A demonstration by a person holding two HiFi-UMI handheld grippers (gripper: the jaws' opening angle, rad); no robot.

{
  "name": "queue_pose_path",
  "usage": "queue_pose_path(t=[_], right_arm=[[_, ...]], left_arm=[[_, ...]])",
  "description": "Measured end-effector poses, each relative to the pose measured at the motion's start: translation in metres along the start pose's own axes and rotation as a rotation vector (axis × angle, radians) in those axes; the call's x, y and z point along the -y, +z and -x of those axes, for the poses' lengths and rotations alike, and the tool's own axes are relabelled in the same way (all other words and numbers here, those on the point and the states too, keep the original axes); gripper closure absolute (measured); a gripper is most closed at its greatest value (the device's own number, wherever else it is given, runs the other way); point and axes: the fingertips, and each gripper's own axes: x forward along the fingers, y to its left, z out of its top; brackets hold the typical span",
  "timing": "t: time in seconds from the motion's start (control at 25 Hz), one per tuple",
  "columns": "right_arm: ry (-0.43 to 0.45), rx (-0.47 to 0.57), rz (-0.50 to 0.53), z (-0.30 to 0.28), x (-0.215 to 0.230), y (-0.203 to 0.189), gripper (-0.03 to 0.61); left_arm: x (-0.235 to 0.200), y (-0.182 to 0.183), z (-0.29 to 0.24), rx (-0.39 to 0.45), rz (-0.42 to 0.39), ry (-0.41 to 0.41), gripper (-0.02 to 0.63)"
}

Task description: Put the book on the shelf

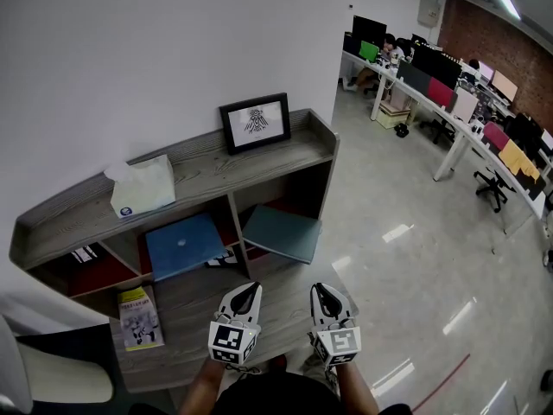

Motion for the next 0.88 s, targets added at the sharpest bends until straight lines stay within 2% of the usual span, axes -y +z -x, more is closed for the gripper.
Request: queue_pose_path(t=[0.44, 0.88], right_arm=[[-0.019, -0.048, 0.006, 0.017, 0.002, -0.015, 0.543], [-0.015, -0.049, -0.002, 0.017, -0.001, -0.016, 0.549]], left_arm=[[0.005, -0.007, 0.001, -0.013, 0.014, -0.013, 0.607], [0.004, -0.007, -0.001, -0.009, 0.022, -0.011, 0.607]])
